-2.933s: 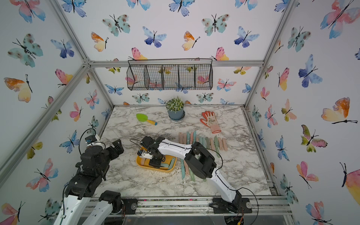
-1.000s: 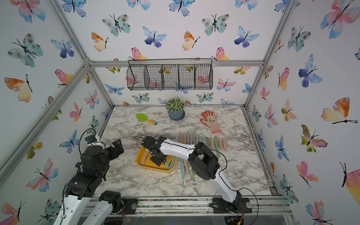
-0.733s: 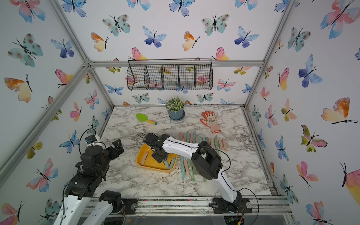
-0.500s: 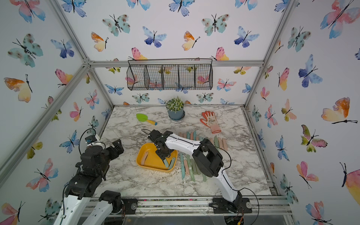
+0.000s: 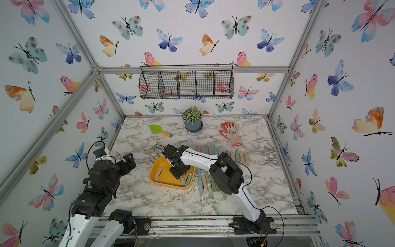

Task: Take the fruit knife out of the storage box
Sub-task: Pick up the fruit knife from the storage box.

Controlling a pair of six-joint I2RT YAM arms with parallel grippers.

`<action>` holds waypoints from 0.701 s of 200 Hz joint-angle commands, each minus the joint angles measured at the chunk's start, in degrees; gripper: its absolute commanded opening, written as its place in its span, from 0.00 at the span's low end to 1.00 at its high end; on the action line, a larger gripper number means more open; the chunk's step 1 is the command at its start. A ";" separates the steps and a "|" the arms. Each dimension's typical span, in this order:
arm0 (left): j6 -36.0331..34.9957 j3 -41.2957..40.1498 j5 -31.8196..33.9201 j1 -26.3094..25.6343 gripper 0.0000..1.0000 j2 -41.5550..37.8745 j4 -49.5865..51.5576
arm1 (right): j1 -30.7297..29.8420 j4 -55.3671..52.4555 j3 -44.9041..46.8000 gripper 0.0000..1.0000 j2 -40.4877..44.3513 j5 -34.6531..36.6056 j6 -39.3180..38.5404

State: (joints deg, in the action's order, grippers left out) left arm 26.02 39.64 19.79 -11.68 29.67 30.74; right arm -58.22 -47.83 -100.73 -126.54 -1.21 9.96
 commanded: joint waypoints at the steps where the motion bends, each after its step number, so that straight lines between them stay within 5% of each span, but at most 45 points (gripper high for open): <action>1: 0.13 1.58 0.60 0.26 0.98 -0.14 0.11 | -0.18 -3.16 -1.80 0.56 -2.12 -2.21 1.25; 77: 0.16 1.58 0.77 0.26 0.98 -0.32 0.19 | -0.23 -6.30 -4.47 0.52 -5.90 0.67 2.09; 140: 0.16 1.58 0.77 0.26 0.99 -0.40 0.20 | -0.23 -5.86 -4.59 0.37 -5.77 0.95 2.77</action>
State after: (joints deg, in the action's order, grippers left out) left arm 26.02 39.64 19.79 -11.68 29.67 30.74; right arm -58.22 -51.83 -105.16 -130.47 -0.89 11.64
